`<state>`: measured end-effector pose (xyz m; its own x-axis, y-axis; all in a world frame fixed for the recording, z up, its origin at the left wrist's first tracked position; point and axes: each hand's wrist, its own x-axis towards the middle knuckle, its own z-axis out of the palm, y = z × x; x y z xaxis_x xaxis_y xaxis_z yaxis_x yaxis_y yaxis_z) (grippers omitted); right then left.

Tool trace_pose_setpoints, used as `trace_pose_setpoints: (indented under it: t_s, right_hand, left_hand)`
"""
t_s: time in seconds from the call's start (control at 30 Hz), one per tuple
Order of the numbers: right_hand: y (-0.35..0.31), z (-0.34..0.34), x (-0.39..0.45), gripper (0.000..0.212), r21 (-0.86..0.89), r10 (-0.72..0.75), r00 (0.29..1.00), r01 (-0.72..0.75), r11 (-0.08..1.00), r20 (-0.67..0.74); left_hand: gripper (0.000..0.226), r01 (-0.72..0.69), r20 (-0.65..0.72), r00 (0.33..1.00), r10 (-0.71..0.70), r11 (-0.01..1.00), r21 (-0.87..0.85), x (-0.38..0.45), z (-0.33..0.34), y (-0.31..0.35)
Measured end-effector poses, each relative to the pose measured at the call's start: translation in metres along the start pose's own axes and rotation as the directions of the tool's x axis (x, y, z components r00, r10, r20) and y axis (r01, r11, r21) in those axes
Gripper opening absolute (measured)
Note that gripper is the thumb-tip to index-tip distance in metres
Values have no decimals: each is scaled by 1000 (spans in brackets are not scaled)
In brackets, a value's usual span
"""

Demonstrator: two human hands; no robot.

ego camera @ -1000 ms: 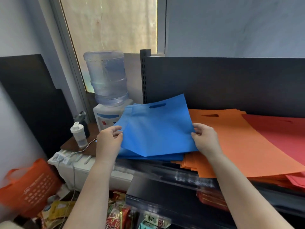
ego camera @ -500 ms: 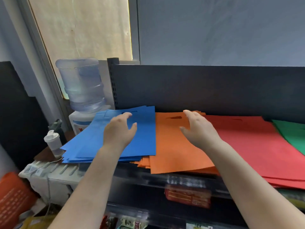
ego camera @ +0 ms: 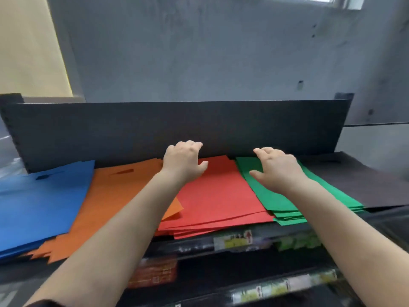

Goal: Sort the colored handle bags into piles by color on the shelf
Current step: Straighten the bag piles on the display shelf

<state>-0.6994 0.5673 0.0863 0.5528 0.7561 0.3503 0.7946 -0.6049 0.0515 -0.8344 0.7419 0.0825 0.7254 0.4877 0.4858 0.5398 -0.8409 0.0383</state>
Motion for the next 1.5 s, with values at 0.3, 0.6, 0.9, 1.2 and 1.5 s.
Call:
trace_pose_setpoints:
  t_s: [0.3,0.6,0.9,1.2,1.5]
  right_hand:
    - [146,-9,-51,55,-198,231,971,-215,956,61]
    - [258,-18,-109,58,-300,461,885,-423,855,68]
    - [366,-26,-136,61,-347,642,766,-593,726,35]
    - [481,-36,-154,59,-372,768,634,-737,564,-91]
    - [573,-33,-201,57,-366,877,469,-837,406,-99]
  left_hand:
    - [54,-228,64,971,230,973,-28,43,39,158]
    - [55,-431,82,891,446,890,-149,70,60,307]
    - [55,-626,11,762,647,742,-240,115,83,452]
    - [54,-773,-69,603,795,562,-294,161,97,609]
    - [50,-860,-112,454,884,401,-316,167,116,735]
